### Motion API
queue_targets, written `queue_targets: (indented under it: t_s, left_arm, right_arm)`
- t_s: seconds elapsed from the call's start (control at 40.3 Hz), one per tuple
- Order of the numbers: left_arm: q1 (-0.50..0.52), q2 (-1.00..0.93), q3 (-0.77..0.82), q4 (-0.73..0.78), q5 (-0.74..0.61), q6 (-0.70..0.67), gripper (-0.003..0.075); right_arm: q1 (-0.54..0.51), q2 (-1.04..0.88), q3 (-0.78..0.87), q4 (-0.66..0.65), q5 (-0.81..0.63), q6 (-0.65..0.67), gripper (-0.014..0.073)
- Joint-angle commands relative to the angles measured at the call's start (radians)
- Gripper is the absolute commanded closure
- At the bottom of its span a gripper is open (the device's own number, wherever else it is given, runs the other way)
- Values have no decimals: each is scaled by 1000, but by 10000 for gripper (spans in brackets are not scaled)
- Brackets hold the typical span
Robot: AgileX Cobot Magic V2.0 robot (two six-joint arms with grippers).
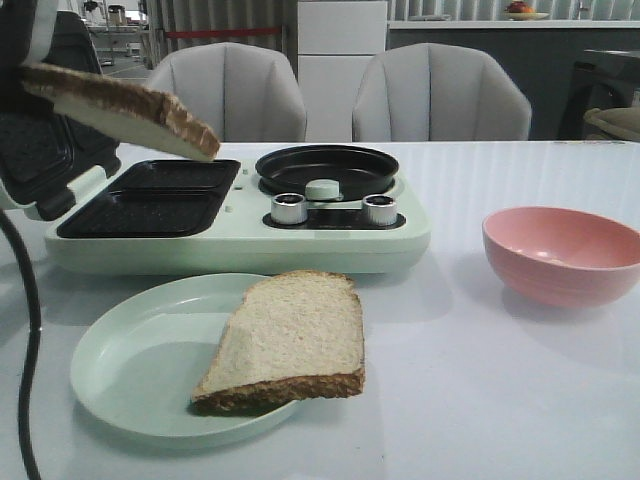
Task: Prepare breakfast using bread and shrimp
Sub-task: 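Lower the held bread slice onto the sandwich press plate, release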
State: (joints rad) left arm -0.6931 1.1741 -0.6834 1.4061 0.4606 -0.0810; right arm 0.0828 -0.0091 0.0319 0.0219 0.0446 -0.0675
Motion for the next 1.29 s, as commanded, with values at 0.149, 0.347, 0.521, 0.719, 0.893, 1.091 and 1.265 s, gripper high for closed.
queue_targets:
  t_s: [0.149, 0.347, 0.521, 0.719, 0.893, 1.091, 1.265]
  left_arm:
    - [195, 156, -219, 82, -206, -14, 687]
    - [316, 370, -449, 105, -259, -14, 687]
    - [377, 579, -623, 105, -255, -14, 687]
    - [418, 726, -685, 105, -251, -14, 687]
    - [430, 782, -685, 105, -255, -14, 687]
    - [434, 797, -685, 86, -292, -33, 605]
    - [444, 799, -685, 86, -328, -121, 476]
  right_arm:
    - [0, -20, -6, -5, -87, -3, 627]
    - [0, -20, -6, -5, -87, -3, 627]
    - [0, -20, -6, -5, -87, -3, 627]
    - [0, -20, -6, -5, -87, -3, 627]
    - [0, -20, -6, -5, -87, -3, 627]
    - [0, -20, -6, -5, -87, -3, 627]
    - [0, -20, -6, -5, -87, -3, 627]
